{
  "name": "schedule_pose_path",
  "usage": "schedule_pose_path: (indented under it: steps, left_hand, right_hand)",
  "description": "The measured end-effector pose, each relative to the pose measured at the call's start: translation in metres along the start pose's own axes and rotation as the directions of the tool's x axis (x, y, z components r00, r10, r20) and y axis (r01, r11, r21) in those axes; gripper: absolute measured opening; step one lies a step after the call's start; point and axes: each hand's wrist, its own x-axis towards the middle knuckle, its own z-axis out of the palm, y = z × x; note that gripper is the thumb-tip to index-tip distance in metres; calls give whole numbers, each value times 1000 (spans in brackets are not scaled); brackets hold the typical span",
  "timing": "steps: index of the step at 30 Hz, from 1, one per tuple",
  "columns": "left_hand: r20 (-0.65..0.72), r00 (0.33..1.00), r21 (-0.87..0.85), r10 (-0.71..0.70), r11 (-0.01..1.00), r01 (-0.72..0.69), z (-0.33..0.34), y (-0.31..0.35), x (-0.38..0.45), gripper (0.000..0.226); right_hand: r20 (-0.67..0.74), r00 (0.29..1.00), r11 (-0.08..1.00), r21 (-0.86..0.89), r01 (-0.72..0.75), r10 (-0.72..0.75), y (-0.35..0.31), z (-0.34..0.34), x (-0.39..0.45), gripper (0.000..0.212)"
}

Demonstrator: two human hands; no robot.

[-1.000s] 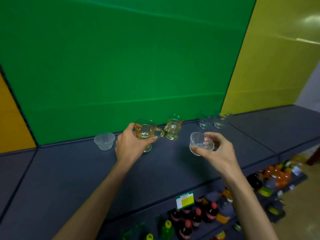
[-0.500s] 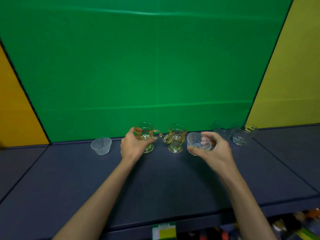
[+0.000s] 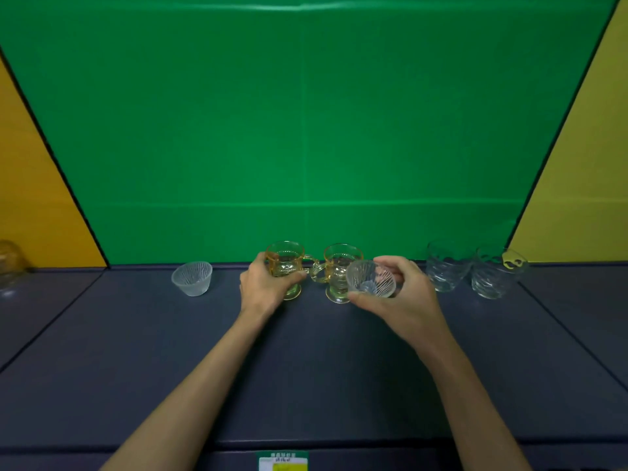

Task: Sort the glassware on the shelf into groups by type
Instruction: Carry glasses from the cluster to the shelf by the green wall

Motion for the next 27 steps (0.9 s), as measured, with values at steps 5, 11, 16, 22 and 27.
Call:
schedule_pose_path:
  steps: [5, 11, 16, 22, 27]
  left_hand:
    - [71, 997, 108, -15, 994, 7, -13, -2, 3, 88]
    - [40, 972, 438, 232, 870, -226, -85, -16, -10, 57]
    - [40, 941, 609, 337, 738, -290, -159, -53, -15, 44]
    - [36, 969, 630, 244, 747, -212, -238, -110, -8, 43]
    - [45, 969, 587, 242, 778, -222, -282, -139, 1, 41]
  right_hand:
    - [54, 998, 999, -2, 35, -35, -10, 17, 1, 71]
    - [160, 985, 997, 3, 71, -71, -37, 66, -1, 74]
    - [247, 966, 993, -63, 97, -79, -63, 134, -5, 75]
    - [329, 944, 966, -234, 114, -32, -92, 235, -13, 74]
    - [289, 957, 937, -340, 84, 18, -108, 287, -17, 75]
